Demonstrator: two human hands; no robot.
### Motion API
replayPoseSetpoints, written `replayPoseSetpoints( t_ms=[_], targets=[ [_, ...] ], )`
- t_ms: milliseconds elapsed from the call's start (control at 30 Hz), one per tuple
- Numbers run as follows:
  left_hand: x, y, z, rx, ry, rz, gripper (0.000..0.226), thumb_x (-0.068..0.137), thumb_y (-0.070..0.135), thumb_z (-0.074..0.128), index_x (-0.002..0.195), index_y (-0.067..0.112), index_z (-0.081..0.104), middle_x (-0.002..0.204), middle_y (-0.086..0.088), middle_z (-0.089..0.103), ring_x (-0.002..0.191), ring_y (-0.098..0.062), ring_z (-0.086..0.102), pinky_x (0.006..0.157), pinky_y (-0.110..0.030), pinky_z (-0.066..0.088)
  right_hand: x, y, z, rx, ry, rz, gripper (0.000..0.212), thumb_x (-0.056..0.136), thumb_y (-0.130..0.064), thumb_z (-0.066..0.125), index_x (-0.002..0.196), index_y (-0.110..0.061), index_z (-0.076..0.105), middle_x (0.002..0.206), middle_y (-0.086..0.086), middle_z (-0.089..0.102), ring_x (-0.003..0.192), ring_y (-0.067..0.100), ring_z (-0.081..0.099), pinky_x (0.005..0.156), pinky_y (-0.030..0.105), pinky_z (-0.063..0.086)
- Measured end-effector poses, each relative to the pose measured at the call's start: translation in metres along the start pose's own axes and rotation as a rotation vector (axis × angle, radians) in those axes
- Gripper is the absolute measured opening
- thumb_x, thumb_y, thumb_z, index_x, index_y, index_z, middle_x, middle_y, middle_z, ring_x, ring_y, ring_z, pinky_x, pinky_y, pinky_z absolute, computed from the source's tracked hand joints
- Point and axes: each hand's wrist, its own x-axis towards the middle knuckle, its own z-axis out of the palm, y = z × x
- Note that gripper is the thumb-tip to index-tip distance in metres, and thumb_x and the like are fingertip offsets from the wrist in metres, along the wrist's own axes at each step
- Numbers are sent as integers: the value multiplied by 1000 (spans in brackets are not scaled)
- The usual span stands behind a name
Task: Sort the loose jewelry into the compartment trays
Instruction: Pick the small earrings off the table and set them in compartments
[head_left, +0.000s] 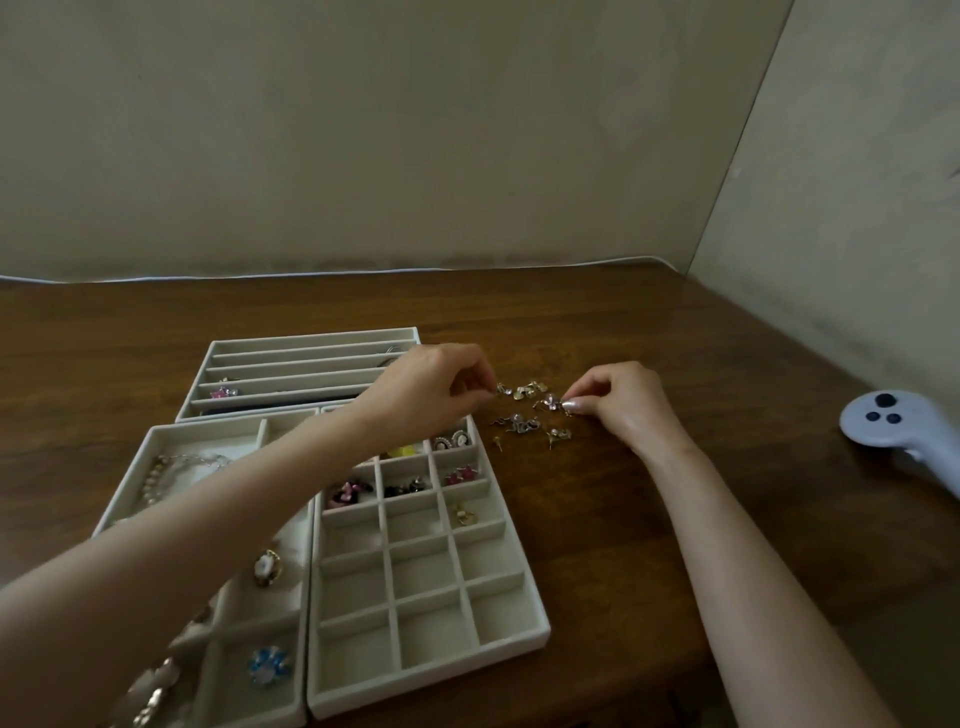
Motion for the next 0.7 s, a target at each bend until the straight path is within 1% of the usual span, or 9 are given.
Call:
replayPoseSetpoints(
  t_ms=[67, 133, 167, 233, 267, 333, 400, 567, 700],
  targets=[
    [16, 7, 5, -2, -11, 8, 9, 88, 19, 61, 96, 16, 63, 84, 11, 60, 73, 2, 53, 66, -11, 44, 1, 1, -2, 73, 52, 12, 8, 88, -17, 65, 88, -19, 72, 88, -4, 70, 90, 10, 62, 86, 31, 49],
    [35, 13, 16, 18, -42, 10, 11, 88, 21, 61, 98, 16, 63, 91, 6, 63, 80, -6, 57, 74, -22, 50, 2, 4, -3, 107, 125, 36, 13, 91, -16, 60, 89, -20, 72, 75, -4, 69, 76, 9, 63, 82, 36, 53],
    [44, 15, 23, 34, -64, -2, 13, 88, 22, 62, 99, 17, 63, 93, 5, 63, 84, -8, 58, 77, -26, 51, 3, 5, -3, 93, 159, 49, 15, 93, -16, 57, 92, -20, 71, 74, -4, 69, 73, 9, 63, 78, 35, 54],
    [60, 18, 38, 67, -110, -25, 15, 86, 26, 63, 100, 18, 61, 96, 5, 60, 91, -11, 58, 81, -29, 51, 3, 7, -3, 50, 189, 59, 17, 94, -15, 54, 101, -19, 69, 78, -4, 69, 72, 7, 61, 70, 30, 51],
    [67, 18, 44, 83, -139, -31, 18, 85, 28, 64, 100, 19, 59, 99, 5, 59, 96, -13, 56, 83, -30, 50, 3, 7, -4, 32, 170, 59, 17, 94, -16, 54, 104, -19, 68, 84, -4, 68, 75, 7, 60, 68, 27, 48],
    [77, 18, 55, 125, -202, -48, 24, 83, 32, 65, 103, 21, 57, 108, 1, 56, 104, -15, 50, 89, -34, 48, 3, 5, -5, -12, 83, 62, 18, 93, -18, 56, 108, -20, 67, 98, -4, 65, 84, 7, 56, 71, 25, 43],
    [83, 18, 61, 161, -249, -60, 27, 83, 33, 65, 106, 24, 57, 114, -1, 53, 109, -18, 46, 91, -35, 45, 4, 4, -7, -40, 27, 74, 18, 92, -19, 58, 108, -21, 67, 103, -4, 61, 89, 8, 50, 75, 26, 40],
    [88, 21, 65, 200, -225, -6, 20, 86, 31, 62, 104, 22, 59, 115, -4, 53, 112, -22, 45, 94, -38, 42, 4, 9, -4, -41, 132, 70, 18, 94, -17, 56, 108, -20, 67, 107, 0, 65, 84, 10, 51, 71, 26, 42],
    [89, 22, 68, 205, -212, -4, 18, 87, 31, 61, 101, 20, 61, 116, -3, 54, 112, -21, 45, 93, -35, 41, 5, 9, -4, -23, 172, 85, 19, 94, -16, 55, 108, -19, 68, 107, 2, 66, 84, 12, 53, 71, 26, 43]
  ],
)
